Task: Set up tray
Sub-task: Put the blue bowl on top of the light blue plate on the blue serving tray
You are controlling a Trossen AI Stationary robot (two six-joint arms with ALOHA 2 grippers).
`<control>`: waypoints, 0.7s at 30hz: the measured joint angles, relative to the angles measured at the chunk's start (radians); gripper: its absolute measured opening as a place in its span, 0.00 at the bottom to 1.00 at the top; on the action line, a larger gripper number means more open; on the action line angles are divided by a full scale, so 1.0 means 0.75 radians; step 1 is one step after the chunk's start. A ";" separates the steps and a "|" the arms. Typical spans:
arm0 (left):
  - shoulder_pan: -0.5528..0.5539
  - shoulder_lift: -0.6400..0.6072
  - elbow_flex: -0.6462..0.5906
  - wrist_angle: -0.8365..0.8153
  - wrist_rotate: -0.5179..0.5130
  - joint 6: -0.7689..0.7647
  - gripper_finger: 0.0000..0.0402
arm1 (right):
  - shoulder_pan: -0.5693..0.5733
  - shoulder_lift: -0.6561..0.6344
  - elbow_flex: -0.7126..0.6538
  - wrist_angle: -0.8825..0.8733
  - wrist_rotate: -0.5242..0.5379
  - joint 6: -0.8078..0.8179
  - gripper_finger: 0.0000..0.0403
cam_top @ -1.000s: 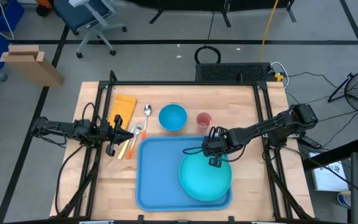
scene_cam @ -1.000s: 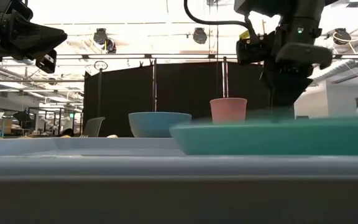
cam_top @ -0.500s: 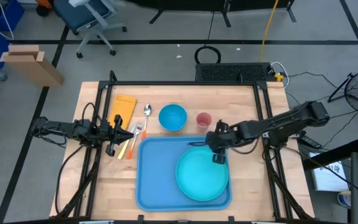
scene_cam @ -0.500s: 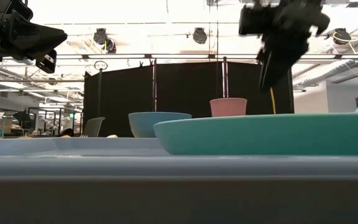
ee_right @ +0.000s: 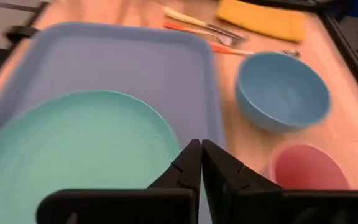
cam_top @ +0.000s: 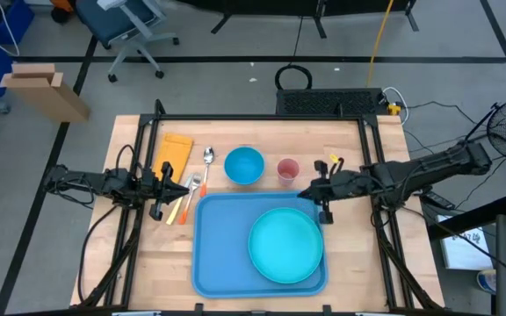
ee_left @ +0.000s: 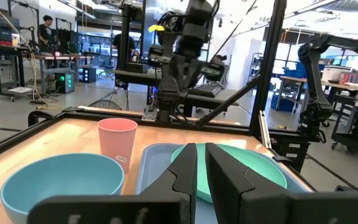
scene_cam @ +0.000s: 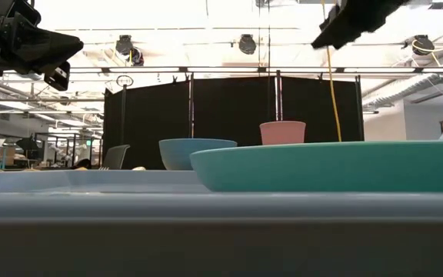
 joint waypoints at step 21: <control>0.000 0.000 0.000 -0.003 -0.001 0.009 0.09 | -0.056 -0.097 -0.105 0.195 -0.154 -0.223 0.00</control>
